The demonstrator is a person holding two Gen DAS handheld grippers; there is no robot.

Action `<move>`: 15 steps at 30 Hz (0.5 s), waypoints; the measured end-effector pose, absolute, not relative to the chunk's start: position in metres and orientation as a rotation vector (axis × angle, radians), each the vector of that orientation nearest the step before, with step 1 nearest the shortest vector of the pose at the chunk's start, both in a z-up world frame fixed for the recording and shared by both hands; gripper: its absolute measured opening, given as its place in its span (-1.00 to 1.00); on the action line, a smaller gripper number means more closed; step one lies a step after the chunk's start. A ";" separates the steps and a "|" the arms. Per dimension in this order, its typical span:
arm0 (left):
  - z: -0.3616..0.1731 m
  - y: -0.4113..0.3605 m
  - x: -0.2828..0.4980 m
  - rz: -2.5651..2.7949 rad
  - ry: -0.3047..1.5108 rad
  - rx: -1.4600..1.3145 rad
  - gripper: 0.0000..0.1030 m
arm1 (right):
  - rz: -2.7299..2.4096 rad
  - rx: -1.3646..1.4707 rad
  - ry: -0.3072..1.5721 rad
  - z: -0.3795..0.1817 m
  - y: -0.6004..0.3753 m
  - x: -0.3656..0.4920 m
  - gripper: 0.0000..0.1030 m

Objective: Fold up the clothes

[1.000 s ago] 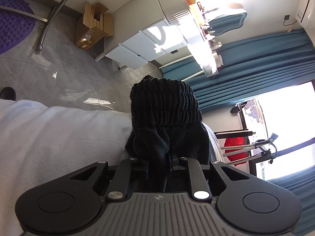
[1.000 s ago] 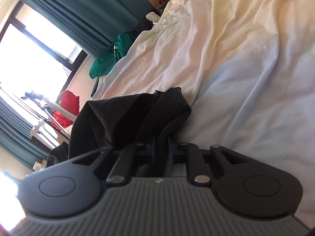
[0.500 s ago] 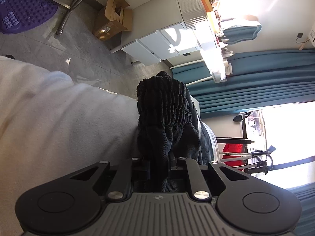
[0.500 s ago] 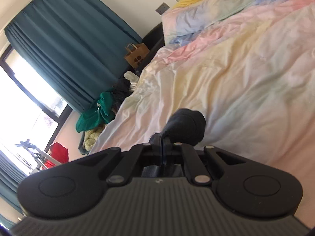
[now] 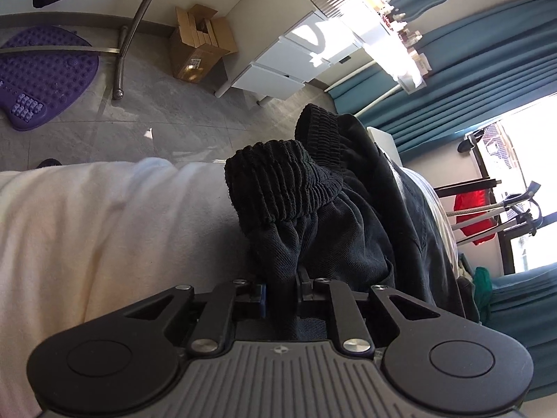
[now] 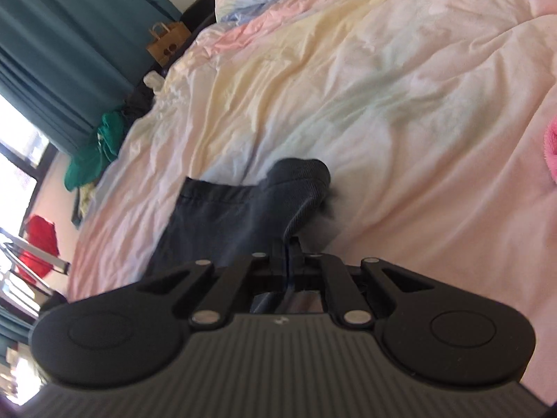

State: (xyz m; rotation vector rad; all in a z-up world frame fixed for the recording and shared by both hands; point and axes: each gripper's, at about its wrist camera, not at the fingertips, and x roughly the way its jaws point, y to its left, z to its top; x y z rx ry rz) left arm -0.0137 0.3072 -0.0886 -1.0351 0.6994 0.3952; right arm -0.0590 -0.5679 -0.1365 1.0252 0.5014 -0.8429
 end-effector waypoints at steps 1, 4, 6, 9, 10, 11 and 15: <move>-0.085 0.303 -0.013 0.396 0.703 -1.008 -0.64 | -0.841 1.027 0.528 -0.140 -0.568 -0.058 -0.89; -0.070 0.285 -0.012 0.411 0.694 -0.890 -0.24 | -0.856 1.062 0.513 -0.138 -0.567 -0.061 -0.84; -0.059 0.272 -0.013 0.422 0.684 -0.805 0.07 | -0.859 1.088 0.497 -0.134 -0.565 -0.063 -0.81; -0.041 0.249 -0.019 0.431 0.633 -0.684 0.45 | -0.838 1.089 0.447 -0.124 -0.561 -0.067 -0.02; -0.034 0.240 -0.024 0.437 0.601 -0.648 0.58 | -0.839 1.065 0.423 -0.117 -0.559 -0.068 0.19; -0.029 0.231 -0.030 0.458 0.568 -0.619 0.59 | -0.848 1.029 0.398 -0.109 -0.555 -0.069 0.44; -0.011 0.195 -0.033 0.431 0.475 -0.489 0.70 | -0.839 0.872 0.328 -0.075 -0.531 -0.067 0.50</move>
